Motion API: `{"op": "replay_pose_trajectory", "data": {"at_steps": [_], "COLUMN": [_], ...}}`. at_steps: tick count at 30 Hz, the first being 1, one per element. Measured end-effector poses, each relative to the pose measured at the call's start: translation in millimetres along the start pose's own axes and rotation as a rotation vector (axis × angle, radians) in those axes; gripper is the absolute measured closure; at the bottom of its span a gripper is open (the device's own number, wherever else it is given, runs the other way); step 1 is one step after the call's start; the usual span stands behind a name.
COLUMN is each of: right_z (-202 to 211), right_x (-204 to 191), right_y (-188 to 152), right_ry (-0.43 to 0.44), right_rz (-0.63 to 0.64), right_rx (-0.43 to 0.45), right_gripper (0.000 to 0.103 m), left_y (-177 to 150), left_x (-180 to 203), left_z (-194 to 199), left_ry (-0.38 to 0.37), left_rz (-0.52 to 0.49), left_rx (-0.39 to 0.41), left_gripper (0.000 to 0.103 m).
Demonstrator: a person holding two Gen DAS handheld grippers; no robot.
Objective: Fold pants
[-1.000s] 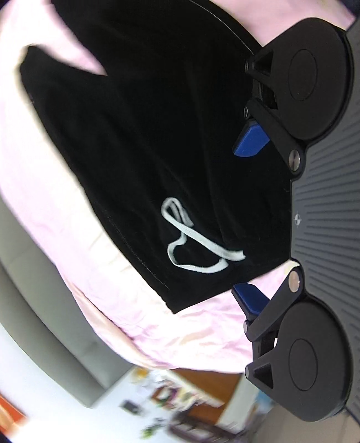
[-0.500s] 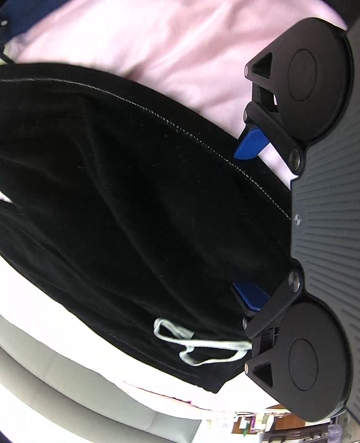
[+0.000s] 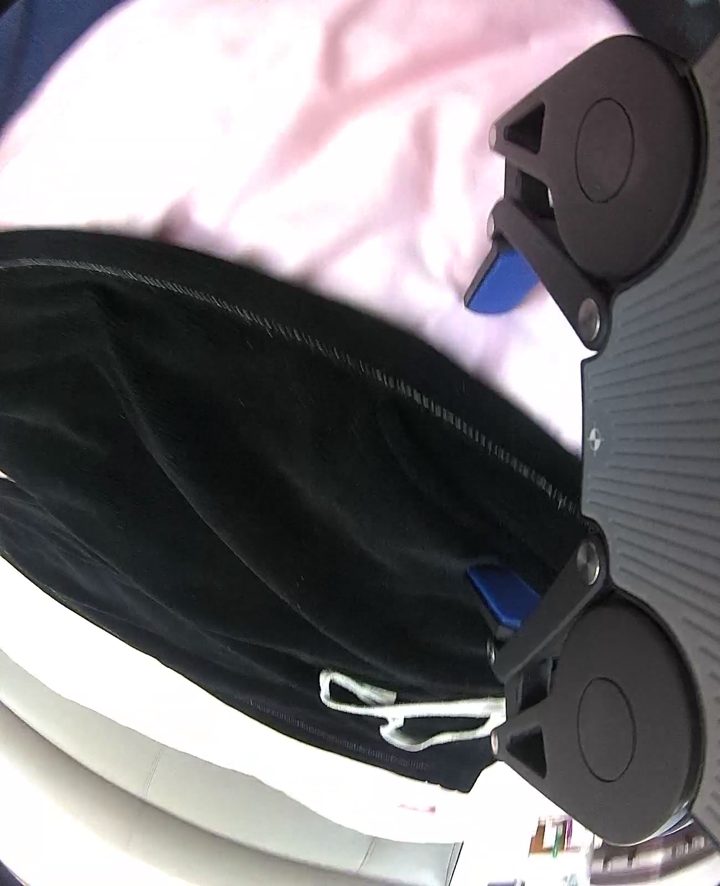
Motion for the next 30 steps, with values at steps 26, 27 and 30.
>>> {"op": "replay_pose_trajectory", "data": {"at_steps": [26, 27, 30], "right_z": [53, 50, 36], "right_x": [112, 121, 152], "right_y": [-47, -46, -45], "right_ry": [-0.474, -0.485, -0.506], "right_rz": [-0.166, -0.165, -0.156], "right_rx": [0.050, 0.050, 0.048], "right_gripper": [0.095, 0.095, 0.095], "left_y": [58, 65, 88], "left_x": [-142, -151, -178], "left_z": [44, 41, 29], "left_ry": [0.217, 0.226, 0.246], "left_rz": [0.329, 0.339, 0.393], "left_rx": [0.216, 0.216, 0.203], "left_gripper": [0.078, 0.078, 0.078]}}
Point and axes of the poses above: each gripper's, at about its wrist camera, not at the fingertips, and z roughly against the way its jaws point, x to its right, y to its top, the point moved 1 cm from there along -z, roughly the way its jaws point, and after that the axes turned 12 degrees about z, right-handed, at the moved point
